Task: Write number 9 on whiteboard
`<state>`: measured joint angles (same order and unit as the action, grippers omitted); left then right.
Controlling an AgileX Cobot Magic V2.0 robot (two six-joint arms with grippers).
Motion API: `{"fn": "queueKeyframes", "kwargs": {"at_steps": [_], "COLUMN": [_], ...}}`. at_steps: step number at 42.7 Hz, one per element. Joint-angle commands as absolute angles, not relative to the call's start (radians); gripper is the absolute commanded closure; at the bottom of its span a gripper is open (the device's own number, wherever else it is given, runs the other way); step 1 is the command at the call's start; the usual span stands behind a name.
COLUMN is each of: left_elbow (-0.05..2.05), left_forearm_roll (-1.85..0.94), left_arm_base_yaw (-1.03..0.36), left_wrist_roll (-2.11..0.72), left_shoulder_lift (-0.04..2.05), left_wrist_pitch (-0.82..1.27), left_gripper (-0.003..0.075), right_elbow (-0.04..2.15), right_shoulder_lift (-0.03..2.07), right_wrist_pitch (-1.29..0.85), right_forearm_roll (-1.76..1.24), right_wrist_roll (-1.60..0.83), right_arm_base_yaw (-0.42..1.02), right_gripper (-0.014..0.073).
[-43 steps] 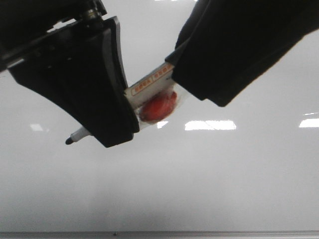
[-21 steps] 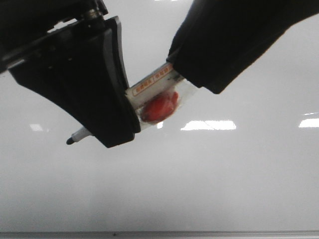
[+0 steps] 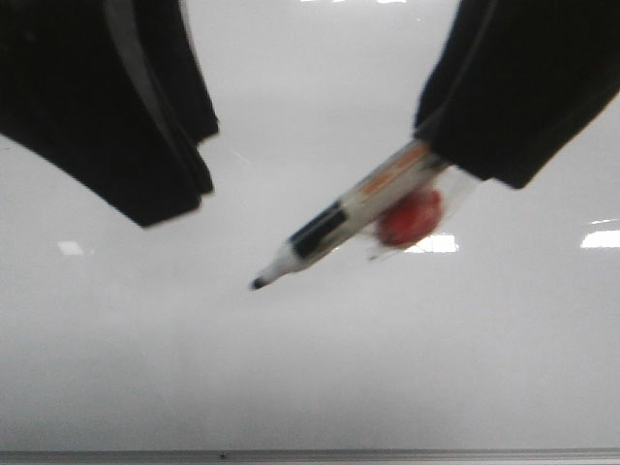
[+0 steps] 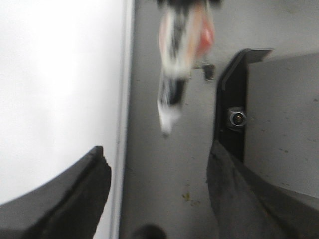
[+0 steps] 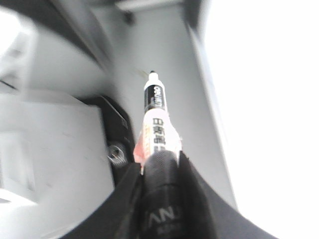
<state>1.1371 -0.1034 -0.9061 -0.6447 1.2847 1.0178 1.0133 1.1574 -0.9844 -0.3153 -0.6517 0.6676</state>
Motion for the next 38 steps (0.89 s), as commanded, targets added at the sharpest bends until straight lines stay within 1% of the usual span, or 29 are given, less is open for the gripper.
{"fn": "queueKeyframes", "kwargs": {"at_steps": [1,4,8,13,16,20,23,26,31,38], "left_elbow": [1.169,1.158,1.122,1.054,1.007,0.947,0.921,0.912,0.912,0.912], "left_forearm_roll": [-0.085,-0.101,-0.119,-0.228,-0.306,-0.367,-0.373,-0.376,-0.392,-0.392], "left_arm_base_yaw": [-0.883,-0.838,-0.726,-0.557,-0.474,-0.395,-0.367,-0.363,-0.363,-0.363], "left_wrist_roll": [-0.565,-0.554,-0.531,-0.54,-0.554,-0.554,-0.554,-0.554,-0.554,-0.554], "left_shoulder_lift": [1.182,1.128,1.049,0.965,0.921,0.872,0.865,0.865,0.873,0.874], "left_wrist_pitch": [0.99,0.973,0.919,0.884,0.867,0.822,0.811,0.808,0.808,0.808], "left_gripper": [0.0299,0.0299,0.0299,0.0299,0.0299,0.0299,0.0299,0.0299,0.0299,0.0299], "right_elbow": [1.067,1.071,1.051,0.962,0.896,0.83,0.815,0.817,0.837,0.899], "right_shoulder_lift": [1.096,1.059,1.0,0.925,0.897,0.885,0.898,0.918,0.972,1.062], "right_wrist_pitch": [-0.984,-0.972,-0.957,-0.853,-0.782,-0.717,-0.687,-0.633,-0.547,-0.52], "right_forearm_roll": [-0.187,-0.143,-0.166,-0.32,-0.475,-0.737,-0.884,-0.989,-1.019,-1.002], "right_wrist_roll": [-0.5,-0.416,-0.372,-0.381,-0.447,-0.643,-0.794,-0.88,-0.913,-0.913], "right_arm_base_yaw": [0.616,0.553,0.425,0.241,0.177,0.164,0.165,0.165,0.165,0.165], "right_gripper": [0.0661,0.0661,0.0661,0.0661,0.0661,0.0661,0.0661,0.0661,0.0661,0.0661]}}
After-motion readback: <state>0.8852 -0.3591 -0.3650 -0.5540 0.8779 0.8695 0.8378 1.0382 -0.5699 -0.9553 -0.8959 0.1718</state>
